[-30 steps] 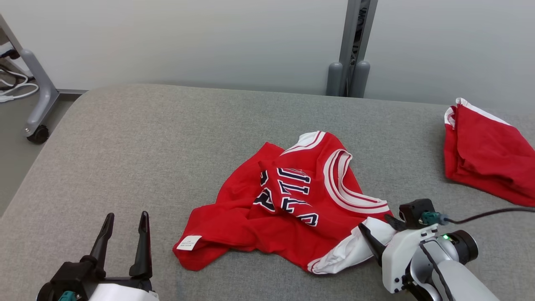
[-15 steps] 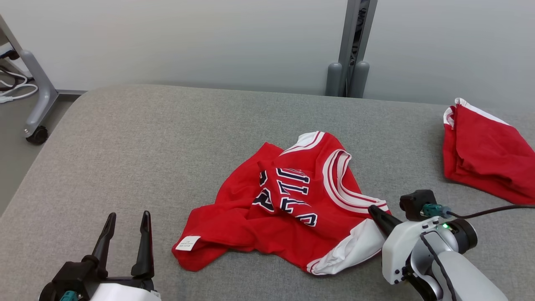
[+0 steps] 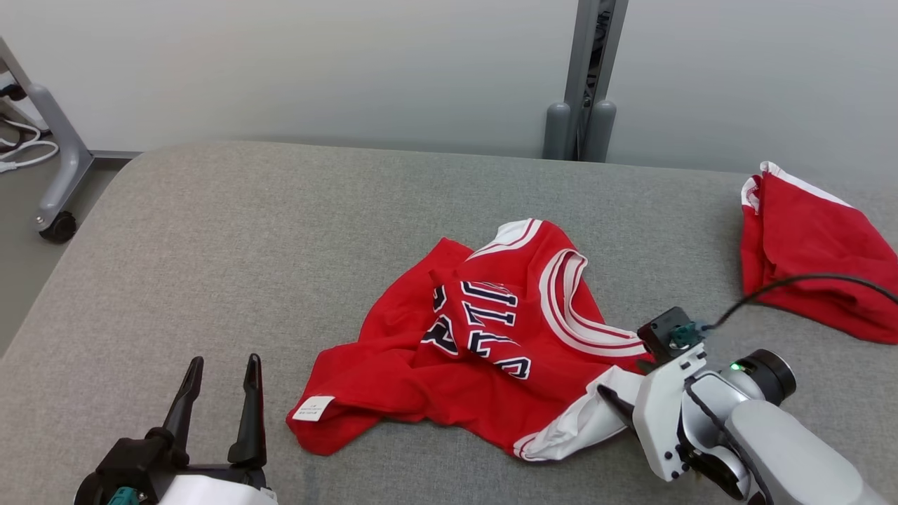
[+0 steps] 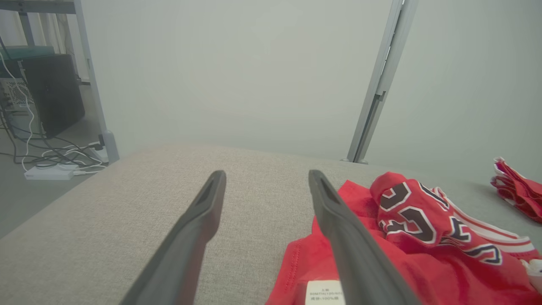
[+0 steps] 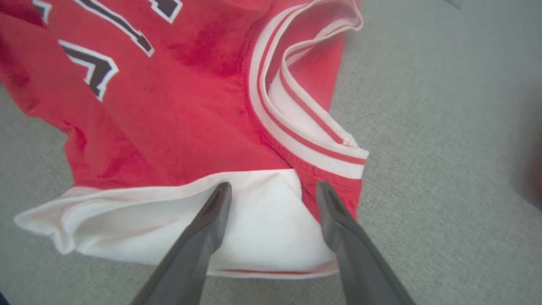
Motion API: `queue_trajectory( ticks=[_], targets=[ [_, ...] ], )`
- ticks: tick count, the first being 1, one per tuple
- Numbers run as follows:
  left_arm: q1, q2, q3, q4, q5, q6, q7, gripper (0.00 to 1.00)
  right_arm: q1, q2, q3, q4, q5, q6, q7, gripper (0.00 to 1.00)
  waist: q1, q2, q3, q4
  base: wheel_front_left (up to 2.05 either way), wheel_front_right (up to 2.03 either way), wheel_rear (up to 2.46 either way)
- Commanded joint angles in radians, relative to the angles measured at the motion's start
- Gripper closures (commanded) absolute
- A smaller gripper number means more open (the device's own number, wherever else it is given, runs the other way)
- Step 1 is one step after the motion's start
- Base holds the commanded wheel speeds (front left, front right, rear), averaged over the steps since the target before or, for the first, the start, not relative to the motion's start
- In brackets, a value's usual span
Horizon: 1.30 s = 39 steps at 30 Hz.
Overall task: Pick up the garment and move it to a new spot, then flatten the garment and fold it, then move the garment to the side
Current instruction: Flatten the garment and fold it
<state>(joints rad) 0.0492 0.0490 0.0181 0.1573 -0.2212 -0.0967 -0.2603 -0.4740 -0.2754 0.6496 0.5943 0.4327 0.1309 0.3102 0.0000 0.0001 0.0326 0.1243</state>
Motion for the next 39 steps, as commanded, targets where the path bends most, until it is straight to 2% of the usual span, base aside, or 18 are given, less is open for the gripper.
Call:
queue_trajectory(
  ticks=[1, 5, 7, 8, 15, 29, 30, 31, 32, 33, 34, 35, 36, 39],
  targets=[
    [-0.007, 0.003, 0.0, -0.002, -0.004, 0.002, -0.005, 0.0, -0.008, -0.01, 0.005, 0.003, 0.009, 0.0, 0.012, 0.0, 0.0, -0.0001, 0.001, 0.003, 0.0, 0.0, 0.0],
    [-0.017, 0.004, -0.011, 0.003, -0.012, 0.002, -0.005, 0.0, -0.039, -0.027, 0.068, 0.007, 0.063, 0.0, 0.114, 0.0, 0.0, -0.0001, 0.007, 0.017, 0.0, 0.0, 0.0],
    [-0.017, 0.003, -0.013, 0.005, -0.015, 0.003, -0.005, 0.0, -0.06, -0.042, 0.081, -0.005, 0.074, 0.0, 0.107, 0.64, 0.0, -0.0001, 0.009, 0.021, 0.0, 0.0, 0.0],
    [-0.017, 0.003, -0.013, 0.006, -0.016, 0.003, -0.005, 0.0, -0.062, -0.047, 0.087, -0.008, 0.076, 0.0, 0.1, 1.0, 0.0, -0.0001, 0.01, 0.022, 0.0, 0.0, 0.0],
    [-0.024, 0.003, 0.002, 0.002, -0.016, 0.003, -0.005, 0.0, -0.079, -0.061, 0.111, -0.014, 0.095, 0.0, 0.036, 1.0, 0.0, -0.0001, 0.022, 0.011, 0.0, 0.0, 0.0],
    [-0.026, 0.004, 0.0, 0.013, -0.015, -0.002, -0.005, 0.0, -0.112, -0.129, 0.16, -0.106, 0.216, 0.0, 0.055, 1.0, 0.0, -0.0001, 0.015, -0.005, 0.0, 0.0, 0.0],
    [-0.025, 0.004, 0.0, 0.013, -0.015, -0.002, -0.005, 0.0, -0.106, -0.131, 0.16, -0.12, 0.227, 0.0, 0.048, 0.93, 0.0, -0.0001, 0.014, -0.004, 0.0, 0.0, 0.0],
    [-0.025, 0.004, 0.0, 0.013, -0.016, -0.001, -0.005, 0.0, -0.098, -0.135, 0.162, -0.132, 0.237, 0.0, 0.046, 0.52, 0.0, -0.0001, 0.013, -0.004, 0.0, 0.0, 0.0],
    [-0.024, 0.004, 0.001, 0.013, -0.016, -0.001, -0.005, 0.0, -0.088, -0.139, 0.17, -0.142, 0.249, 0.0, 0.057, 0.34, 0.0, -0.0001, 0.012, -0.004, 0.0, 0.0, 0.0],
    [-0.023, 0.004, 0.003, 0.012, -0.016, -0.001, -0.005, 0.0, -0.083, -0.146, 0.178, -0.151, 0.256, 0.0, 0.068, 0.54, 0.0, -0.0001, 0.011, -0.005, 0.0, 0.0, 0.0],
    [-0.022, 0.003, 0.003, 0.012, -0.015, -0.001, -0.005, 0.0, -0.083, -0.151, 0.189, -0.166, 0.265, 0.0, 0.076, 0.5, 0.0, -0.0001, 0.01, -0.006, 0.0, 0.0, 0.0],
    [-0.022, 0.003, 0.003, 0.012, -0.014, -0.001, -0.005, 0.0, -0.084, -0.151, 0.196, -0.185, 0.28, 0.0, 0.076, 0.16, 0.0, -0.0001, 0.01, -0.006, 0.0, 0.0, 0.0],
    [-0.021, 0.004, 0.004, 0.012, -0.014, -0.002, -0.005, 0.0, -0.084, -0.157, 0.203, -0.199, 0.286, 0.0, 0.076, 0.0, 0.0, -0.0001, 0.01, -0.007, 0.0, 0.0, 0.0],
    [-0.025, 0.003, 0.0, 0.012, -0.012, -0.003, -0.005, 0.0, -0.091, -0.183, 0.24, -0.234, 0.301, 0.0, 0.101, 0.0, 0.0, -0.0001, 0.009, -0.007, 0.0, 0.0, 0.0]
  ],
)
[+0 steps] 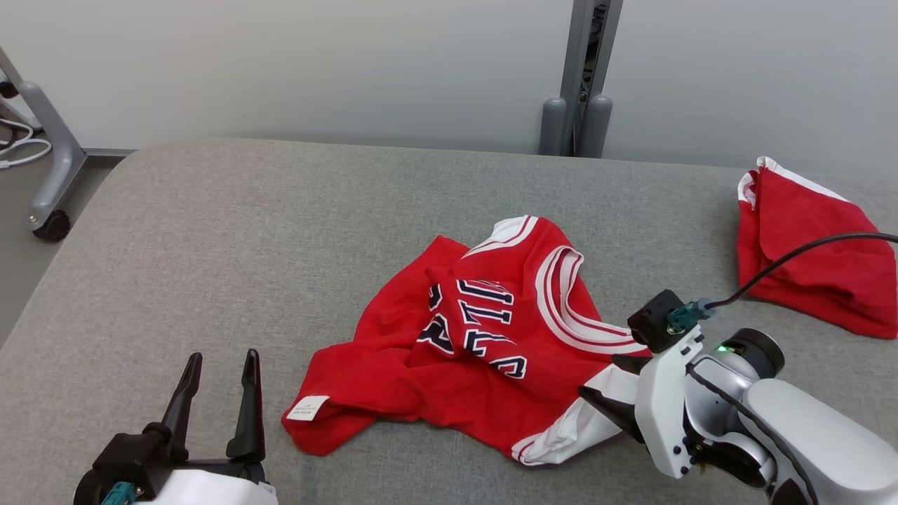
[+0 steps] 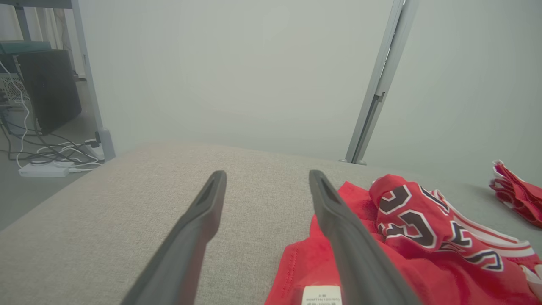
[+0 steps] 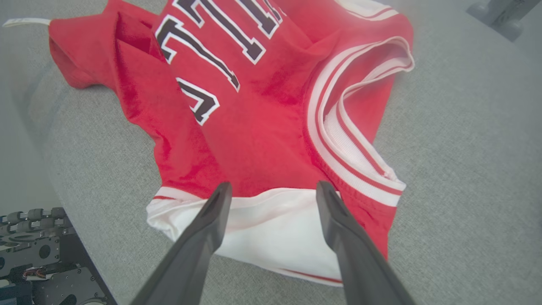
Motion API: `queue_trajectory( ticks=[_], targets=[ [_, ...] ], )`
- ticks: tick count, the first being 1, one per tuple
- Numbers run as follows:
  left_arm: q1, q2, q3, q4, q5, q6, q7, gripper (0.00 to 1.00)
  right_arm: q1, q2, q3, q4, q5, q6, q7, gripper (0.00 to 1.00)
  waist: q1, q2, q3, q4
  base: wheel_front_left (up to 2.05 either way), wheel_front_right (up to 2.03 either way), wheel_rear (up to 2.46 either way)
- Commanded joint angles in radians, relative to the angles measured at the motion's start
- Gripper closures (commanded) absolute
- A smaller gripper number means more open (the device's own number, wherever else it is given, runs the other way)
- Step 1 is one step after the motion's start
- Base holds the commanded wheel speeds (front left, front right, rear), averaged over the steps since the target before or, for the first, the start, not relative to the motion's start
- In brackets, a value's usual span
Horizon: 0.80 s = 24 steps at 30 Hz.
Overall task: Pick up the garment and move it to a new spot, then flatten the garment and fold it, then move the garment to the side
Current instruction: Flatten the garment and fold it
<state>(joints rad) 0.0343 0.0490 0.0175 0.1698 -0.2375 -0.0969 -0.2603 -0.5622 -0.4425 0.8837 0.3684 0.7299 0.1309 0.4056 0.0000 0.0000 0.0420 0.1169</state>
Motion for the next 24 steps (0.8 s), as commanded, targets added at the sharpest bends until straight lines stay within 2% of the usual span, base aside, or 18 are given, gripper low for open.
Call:
queue_trajectory(
  ticks=[1, 10, 13, 23, 24],
  targets=[
    [-0.012, 0.003, -0.001, -0.001, 0.005, -0.004, -0.005, 0.0, -0.01, -0.023, 0.013, -0.019, 0.01, 0.0, 0.009, 0.0, 0.0, 0.0, 0.0, 0.002, 0.0, 0.0, 0.0],
    [-0.014, 0.004, -0.015, 0.005, -0.008, 0.0, -0.005, 0.0, -0.042, -0.063, 0.094, -0.081, 0.048, 0.0, 0.065, 0.0, 0.0, 0.0, -0.003, 0.021, 0.0, 0.0, 0.0],
    [-0.014, 0.004, -0.018, 0.005, -0.009, 0.002, -0.005, 0.0, -0.057, -0.068, 0.126, -0.079, 0.028, 0.0, 0.079, 0.0, 0.0, 0.0, -0.002, 0.028, 0.0, 0.0, 0.0],
    [-0.024, 0.004, -0.03, 0.008, -0.016, 0.001, -0.005, 0.0, -0.1, -0.003, 0.248, 0.048, -0.021, 0.0, 0.024, 0.0, 0.0, 0.0, 0.008, 0.054, 0.0, 0.0, 0.0],
    [-0.023, 0.004, -0.03, 0.009, -0.016, 0.001, -0.005, 0.0, -0.101, 0.005, 0.255, 0.063, -0.02, 0.0, 0.005, 0.55, 0.0, 0.0, 0.008, 0.056, 0.0, 0.0, 0.0]
  ],
)
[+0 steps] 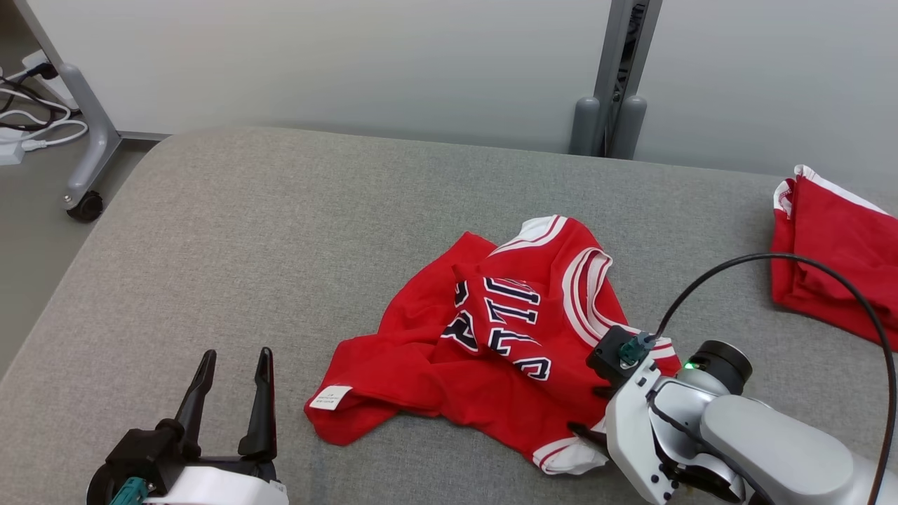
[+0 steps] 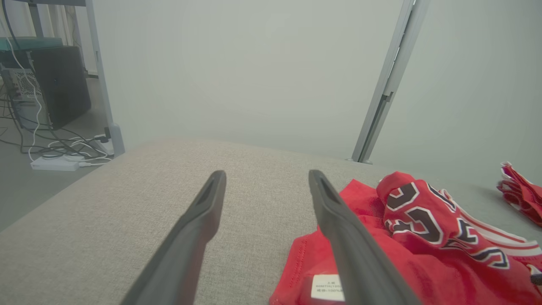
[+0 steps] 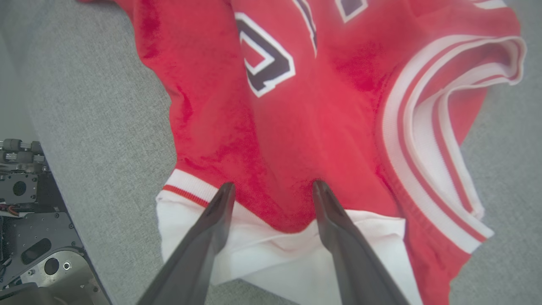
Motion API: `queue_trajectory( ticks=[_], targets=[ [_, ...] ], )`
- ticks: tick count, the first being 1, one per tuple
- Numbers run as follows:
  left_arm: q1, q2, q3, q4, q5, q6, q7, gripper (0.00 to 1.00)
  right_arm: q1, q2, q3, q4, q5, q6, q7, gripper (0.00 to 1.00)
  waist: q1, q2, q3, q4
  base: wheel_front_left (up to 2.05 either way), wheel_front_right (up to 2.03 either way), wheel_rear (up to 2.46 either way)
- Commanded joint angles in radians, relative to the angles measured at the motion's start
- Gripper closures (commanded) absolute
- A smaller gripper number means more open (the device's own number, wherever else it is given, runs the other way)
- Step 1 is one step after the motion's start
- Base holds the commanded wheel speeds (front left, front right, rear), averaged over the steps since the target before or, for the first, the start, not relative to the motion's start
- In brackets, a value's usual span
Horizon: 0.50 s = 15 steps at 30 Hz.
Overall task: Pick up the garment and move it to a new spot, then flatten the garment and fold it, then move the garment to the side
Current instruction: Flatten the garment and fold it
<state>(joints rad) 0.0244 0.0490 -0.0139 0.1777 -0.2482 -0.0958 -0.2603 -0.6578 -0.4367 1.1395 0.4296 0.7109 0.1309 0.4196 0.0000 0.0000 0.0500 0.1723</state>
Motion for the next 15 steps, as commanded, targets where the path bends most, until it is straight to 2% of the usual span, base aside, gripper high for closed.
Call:
queue_trajectory(
  ticks=[1, 2, 8, 15],
  targets=[
    [-0.013, 0.003, 0.002, 0.001, -0.004, 0.0, -0.005, 0.0, -0.009, 0.007, 0.005, 0.013, -0.001, 0.0, -0.029, 0.87, 0.0, 0.0, -0.001, 0.002, 0.0, 0.0, 0.0],
    [-0.012, 0.004, 0.003, 0.002, -0.004, 0.0, -0.005, 0.0, -0.011, 0.01, 0.012, 0.027, 0.002, 0.0, -0.041, 1.0, 0.0, 0.0, -0.002, 0.002, 0.0, 0.0, 0.0],
    [-0.001, 0.004, 0.013, -0.001, 0.002, 0.003, -0.005, 0.0, -0.031, 0.011, 0.022, 0.059, 0.044, 0.0, -0.109, 1.0, 0.0, 0.0, -0.009, -0.009, 0.0, 0.0, 0.0],
    [0.007, 0.004, 0.015, -0.004, 0.006, 0.005, -0.005, 0.0, -0.002, -0.027, 0.019, 0.008, 0.126, 0.0, -0.148, 1.0, 0.0, 0.0, -0.019, -0.034, 0.0, 0.0, 0.0]
  ],
)
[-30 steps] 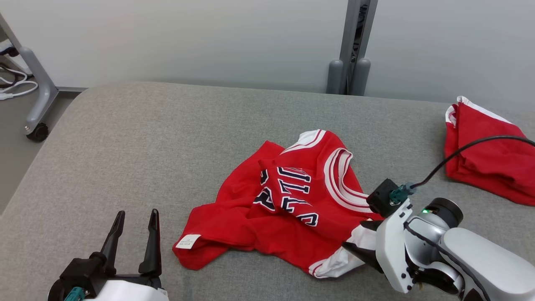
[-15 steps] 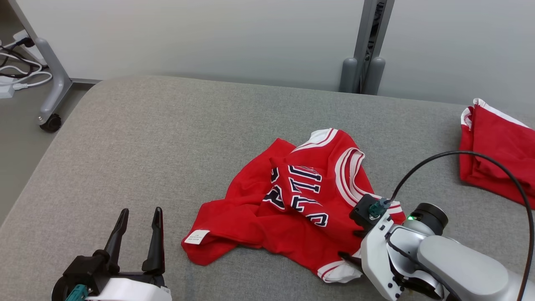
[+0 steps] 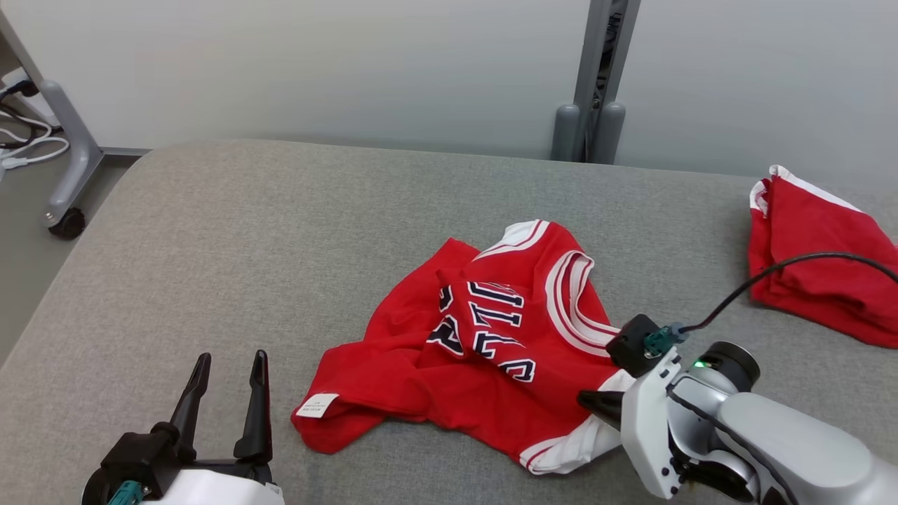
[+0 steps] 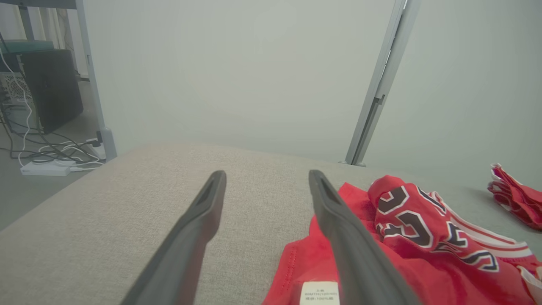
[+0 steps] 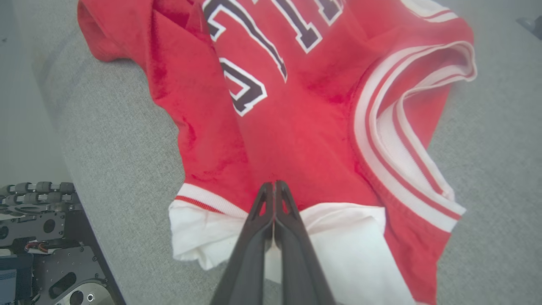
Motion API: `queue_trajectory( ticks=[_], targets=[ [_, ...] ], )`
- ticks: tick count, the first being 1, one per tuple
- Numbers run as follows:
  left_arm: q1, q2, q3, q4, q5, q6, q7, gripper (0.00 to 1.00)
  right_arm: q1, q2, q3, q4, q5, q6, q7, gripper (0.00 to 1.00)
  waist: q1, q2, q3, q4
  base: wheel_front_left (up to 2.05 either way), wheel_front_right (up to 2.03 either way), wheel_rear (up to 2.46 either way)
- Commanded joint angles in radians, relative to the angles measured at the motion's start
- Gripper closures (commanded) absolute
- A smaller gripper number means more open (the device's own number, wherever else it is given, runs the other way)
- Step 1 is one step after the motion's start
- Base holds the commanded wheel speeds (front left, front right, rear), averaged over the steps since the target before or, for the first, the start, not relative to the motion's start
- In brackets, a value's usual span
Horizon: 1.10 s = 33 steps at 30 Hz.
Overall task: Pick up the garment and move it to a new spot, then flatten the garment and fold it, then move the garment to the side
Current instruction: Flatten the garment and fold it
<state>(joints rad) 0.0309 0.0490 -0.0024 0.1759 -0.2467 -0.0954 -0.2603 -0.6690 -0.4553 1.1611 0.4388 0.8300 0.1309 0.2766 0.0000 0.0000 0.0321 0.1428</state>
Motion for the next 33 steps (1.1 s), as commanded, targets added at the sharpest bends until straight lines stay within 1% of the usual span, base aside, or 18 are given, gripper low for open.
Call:
queue_trajectory(
  ticks=[1, 8, 11, 12, 13, 17, 21, 27, 28, 33],
  targets=[
    [0.001, 0.004, 0.004, -0.003, 0.005, 0.005, -0.005, 0.0, 0.008, -0.018, -0.007, -0.005, 0.006, 0.0, -0.008, 1.0, 0.0, 0.0, -0.001, -0.009, 0.0, 0.0, 0.0],
    [0.004, 0.004, 0.003, -0.009, 0.005, 0.003, -0.005, 0.0, 0.02, -0.053, -0.063, 0.004, 0.001, 0.0, -0.026, 1.0, 0.0, 0.0, 0.0, -0.029, 0.0, 0.0, 0.0],
    [0.004, 0.004, 0.004, -0.011, 0.005, 0.002, -0.005, 0.0, 0.027, -0.069, -0.109, 0.017, -0.005, 0.0, -0.028, 1.0, 0.0, 0.0, 0.002, -0.033, 0.0, 0.0, 0.0],
    [0.003, 0.004, 0.004, -0.012, 0.004, 0.002, -0.005, 0.0, 0.028, -0.07, -0.123, 0.02, -0.012, 0.0, -0.033, 0.57, 0.0, 0.0, 0.003, -0.034, 0.0, 0.0, 0.0],
    [0.003, 0.004, 0.004, -0.013, 0.004, 0.002, -0.005, 0.0, 0.03, -0.069, -0.136, 0.026, -0.019, 0.0, -0.034, 0.0, 0.0, 0.0, 0.004, -0.035, 0.0, 0.0, 0.0],
    [-0.002, 0.004, -0.001, -0.012, 0.003, 0.001, -0.005, 0.0, 0.046, -0.048, -0.157, 0.045, -0.033, 0.0, -0.01, 0.0, 0.0, 0.0, 0.007, -0.032, 0.0, 0.0, 0.0],
    [-0.012, 0.004, -0.01, -0.01, 0.0, -0.001, -0.005, 0.0, 0.047, -0.025, -0.162, 0.067, -0.021, 0.0, 0.019, 0.0, 0.0, 0.0, 0.013, -0.021, 0.0, 0.0, 0.0],
    [-0.018, 0.004, -0.014, -0.007, -0.004, -0.003, -0.005, 0.0, 0.029, -0.002, -0.139, 0.127, -0.025, 0.0, 0.079, 0.0, 0.0, 0.0, 0.024, -0.002, 0.0, 0.0, 0.0],
    [-0.02, 0.004, -0.015, -0.006, -0.006, -0.004, -0.005, 0.0, 0.028, 0.012, -0.132, 0.143, -0.005, 0.0, 0.1, 0.0, 0.0, 0.0, 0.027, 0.003, 0.0, 0.0, 0.0],
    [-0.025, 0.004, -0.021, -0.005, -0.01, -0.005, -0.005, 0.0, 0.006, 0.027, -0.118, 0.215, 0.003, 0.0, 0.15, 0.0, 0.0, 0.0, 0.036, 0.015, 0.0, 0.0, 0.0]
  ],
)
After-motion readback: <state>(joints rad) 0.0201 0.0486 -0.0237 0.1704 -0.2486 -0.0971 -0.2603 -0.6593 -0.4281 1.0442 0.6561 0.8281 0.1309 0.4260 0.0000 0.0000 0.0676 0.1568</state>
